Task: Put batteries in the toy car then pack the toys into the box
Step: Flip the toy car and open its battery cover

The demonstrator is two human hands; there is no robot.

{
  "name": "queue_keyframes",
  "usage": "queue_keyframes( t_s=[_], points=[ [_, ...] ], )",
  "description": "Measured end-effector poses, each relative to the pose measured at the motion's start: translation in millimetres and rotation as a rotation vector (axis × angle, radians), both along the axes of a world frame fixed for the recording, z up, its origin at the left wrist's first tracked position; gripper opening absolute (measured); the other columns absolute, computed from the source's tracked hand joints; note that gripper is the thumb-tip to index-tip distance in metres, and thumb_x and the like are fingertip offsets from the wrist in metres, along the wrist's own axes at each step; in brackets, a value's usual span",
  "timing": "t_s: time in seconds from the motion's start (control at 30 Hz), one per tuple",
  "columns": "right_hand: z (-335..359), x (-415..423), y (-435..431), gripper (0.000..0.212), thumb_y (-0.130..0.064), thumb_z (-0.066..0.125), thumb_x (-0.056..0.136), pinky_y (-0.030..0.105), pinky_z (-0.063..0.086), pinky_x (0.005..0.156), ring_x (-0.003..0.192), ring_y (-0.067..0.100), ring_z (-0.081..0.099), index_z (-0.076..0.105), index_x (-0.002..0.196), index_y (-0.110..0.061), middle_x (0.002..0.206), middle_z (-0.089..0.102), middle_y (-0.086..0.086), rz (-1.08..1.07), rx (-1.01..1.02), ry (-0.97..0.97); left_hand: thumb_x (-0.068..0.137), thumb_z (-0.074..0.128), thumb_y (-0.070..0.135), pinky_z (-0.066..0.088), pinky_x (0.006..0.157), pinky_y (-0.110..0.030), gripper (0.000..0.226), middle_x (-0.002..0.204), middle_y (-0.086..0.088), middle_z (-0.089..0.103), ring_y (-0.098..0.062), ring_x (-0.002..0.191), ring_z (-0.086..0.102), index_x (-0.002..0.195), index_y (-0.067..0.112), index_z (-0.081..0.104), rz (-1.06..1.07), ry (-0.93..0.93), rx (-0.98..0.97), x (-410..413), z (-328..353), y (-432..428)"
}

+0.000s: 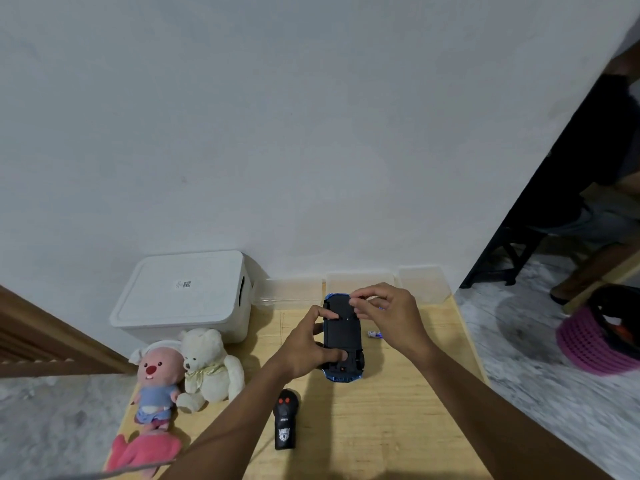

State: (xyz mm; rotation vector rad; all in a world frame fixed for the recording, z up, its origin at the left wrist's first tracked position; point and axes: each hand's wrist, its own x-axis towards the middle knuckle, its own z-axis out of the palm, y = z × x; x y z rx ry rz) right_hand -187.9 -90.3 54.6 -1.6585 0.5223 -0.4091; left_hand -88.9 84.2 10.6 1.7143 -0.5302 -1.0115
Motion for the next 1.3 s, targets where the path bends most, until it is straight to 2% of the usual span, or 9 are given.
queue_keyframes(
  t_s=[0.1, 0.33, 0.47, 0.67, 0.8, 0.97, 1.13, 1.23, 1.3],
  points=[
    [-0.7, 0.3, -1.0, 0.016, -0.004, 0.073, 0.090, 0.037, 0.063, 0.080, 0.083, 0.022, 0.076, 0.078, 0.102, -0.013, 0.098, 0.074, 0.009, 0.008, 0.038, -0.003, 0.075, 0.086, 0.001, 0.062, 0.072, -0.044, 0.064, 0.125, -0.010, 0.062, -0.032, 0.089, 0.073, 0.121, 0.026, 0.049, -0.001, -0.006, 0.004, 0.3, -0.2, 0.1],
    [0.9, 0.9, 0.5, 0.010, -0.011, 0.081, 0.083, 0.039, 0.063, 0.080, 0.080, 0.027, 0.076, 0.077, 0.091, -0.007, 0.087, 0.077, 0.010, -0.022, 0.133, -0.007, 0.075, 0.086, 0.000, 0.062, 0.076, -0.051, 0.064, 0.126, -0.009, 0.062, -0.044, 0.100, 0.071, 0.121, 0.025, 0.049, 0.009, -0.012, -0.003, 1.6, 0.9, 0.6],
    [0.5, 1.0, 0.1, 0.014, -0.008, 0.075, 0.089, 0.039, 0.063, 0.082, 0.085, 0.025, 0.076, 0.077, 0.102, -0.012, 0.094, 0.076, 0.011, -0.013, 0.140, -0.024, 0.075, 0.086, 0.001, 0.062, 0.076, -0.049, 0.064, 0.126, -0.010, 0.061, -0.043, 0.099, 0.071, 0.122, 0.025, 0.049, 0.001, -0.022, 0.006, 1.5, 0.6, 1.2],
    [-1.3, 0.4, 1.5, 0.008, -0.010, 0.080, 0.084, 0.036, 0.063, 0.078, 0.082, 0.024, 0.076, 0.079, 0.091, -0.006, 0.094, 0.075, 0.013, -0.017, 0.137, -0.021, 0.075, 0.086, 0.001, 0.062, 0.073, -0.047, 0.064, 0.125, -0.009, 0.061, -0.030, 0.088, 0.072, 0.120, 0.026, 0.049, -0.001, -0.035, -0.002, 2.0, 0.0, 0.4],
    [-1.8, 1.4, 0.6, 0.015, -0.006, 0.073, 0.090, 0.036, 0.063, 0.081, 0.085, 0.024, 0.076, 0.078, 0.102, -0.013, 0.099, 0.076, 0.010, 0.009, 0.109, -0.015, 0.075, 0.087, 0.001, 0.062, 0.074, -0.045, 0.064, 0.125, -0.011, 0.062, -0.027, 0.087, 0.071, 0.120, 0.025, 0.049, -0.003, -0.038, 0.002, 1.8, -3.0, 1.0],
    [-3.5, 0.6, -2.2, 0.010, -0.011, 0.081, 0.083, 0.041, 0.063, 0.078, 0.080, 0.027, 0.076, 0.075, 0.091, -0.011, 0.094, 0.075, 0.008, -0.014, 0.085, 0.001, 0.076, 0.086, -0.001, 0.062, 0.068, -0.036, 0.063, 0.126, -0.011, 0.061, -0.025, 0.087, 0.072, 0.120, 0.024, 0.048, -0.002, -0.032, -0.004, 2.4, -3.2, 0.4],
    [-1.7, 1.3, -1.6, 0.009, -0.007, 0.076, 0.088, 0.039, 0.063, 0.081, 0.085, 0.027, 0.076, 0.078, 0.097, -0.008, 0.093, 0.077, 0.010, 0.005, 0.139, -0.005, 0.075, 0.087, 0.001, 0.062, 0.072, -0.041, 0.064, 0.126, -0.010, 0.062, -0.031, 0.094, 0.072, 0.121, 0.025, 0.049, -0.004, -0.041, 0.001, 3.1, -5.3, 0.4],
    [-2.4, 1.4, -1.8, 0.013, -0.002, 0.073, 0.088, 0.042, 0.063, 0.081, 0.085, 0.026, 0.076, 0.073, 0.099, -0.008, 0.097, 0.076, 0.008, -0.002, 0.130, -0.013, 0.075, 0.087, 0.001, 0.062, 0.074, -0.047, 0.064, 0.126, -0.010, 0.062, -0.030, 0.090, 0.071, 0.121, 0.025, 0.049, -0.001, -0.035, 0.001, 3.5, -6.2, 0.6],
    [-2.2, 1.2, -1.9, 0.015, -0.002, 0.077, 0.085, 0.042, 0.063, 0.079, 0.086, 0.028, 0.075, 0.067, 0.095, -0.004, 0.095, 0.076, 0.009, -0.006, 0.140, -0.026, 0.075, 0.086, 0.001, 0.062, 0.076, -0.050, 0.064, 0.126, -0.010, 0.062, -0.035, 0.093, 0.072, 0.121, 0.024, 0.049, -0.002, -0.036, -0.001, 3.5, -5.7, 0.3]
  ],
)
